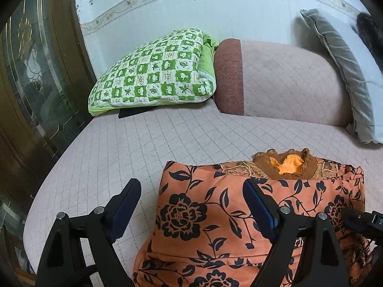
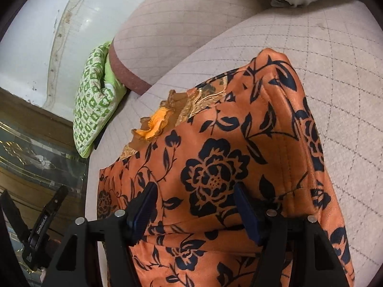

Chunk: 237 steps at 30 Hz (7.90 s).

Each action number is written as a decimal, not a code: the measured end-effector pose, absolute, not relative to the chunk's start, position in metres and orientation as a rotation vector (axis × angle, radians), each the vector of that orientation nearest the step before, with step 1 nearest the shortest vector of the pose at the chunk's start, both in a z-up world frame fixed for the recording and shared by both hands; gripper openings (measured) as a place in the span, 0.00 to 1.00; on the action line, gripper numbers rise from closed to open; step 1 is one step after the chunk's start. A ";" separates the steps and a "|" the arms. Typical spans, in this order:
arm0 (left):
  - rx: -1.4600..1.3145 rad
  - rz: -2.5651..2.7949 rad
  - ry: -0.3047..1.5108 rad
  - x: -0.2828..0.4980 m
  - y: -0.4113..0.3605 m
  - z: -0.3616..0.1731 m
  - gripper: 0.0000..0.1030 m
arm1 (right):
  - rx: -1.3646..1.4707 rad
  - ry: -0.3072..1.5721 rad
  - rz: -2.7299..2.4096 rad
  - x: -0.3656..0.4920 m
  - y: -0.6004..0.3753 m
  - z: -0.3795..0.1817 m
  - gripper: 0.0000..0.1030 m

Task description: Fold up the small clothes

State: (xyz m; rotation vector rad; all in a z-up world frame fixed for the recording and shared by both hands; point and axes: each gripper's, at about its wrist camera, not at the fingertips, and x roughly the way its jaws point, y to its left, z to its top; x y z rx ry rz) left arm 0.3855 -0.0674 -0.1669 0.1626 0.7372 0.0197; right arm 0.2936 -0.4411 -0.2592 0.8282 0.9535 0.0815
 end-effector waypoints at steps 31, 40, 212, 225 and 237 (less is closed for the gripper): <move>0.160 0.022 0.650 0.354 -0.065 -0.132 0.85 | 0.686 0.968 0.127 0.277 -0.407 -0.242 0.67; 0.205 -0.034 0.736 0.285 -0.017 -0.151 0.85 | 0.657 0.834 0.120 0.160 -0.423 -0.172 0.68; -1.095 -0.248 1.143 0.344 0.102 -0.293 0.64 | 1.367 0.735 -0.054 0.202 -0.503 -0.324 0.50; -0.946 -0.174 1.039 0.336 0.077 -0.268 0.14 | 1.049 0.687 -0.108 0.195 -0.492 -0.272 0.17; -0.867 -0.110 0.948 0.268 0.121 -0.238 0.01 | 0.795 0.646 -0.121 0.137 -0.448 -0.212 0.13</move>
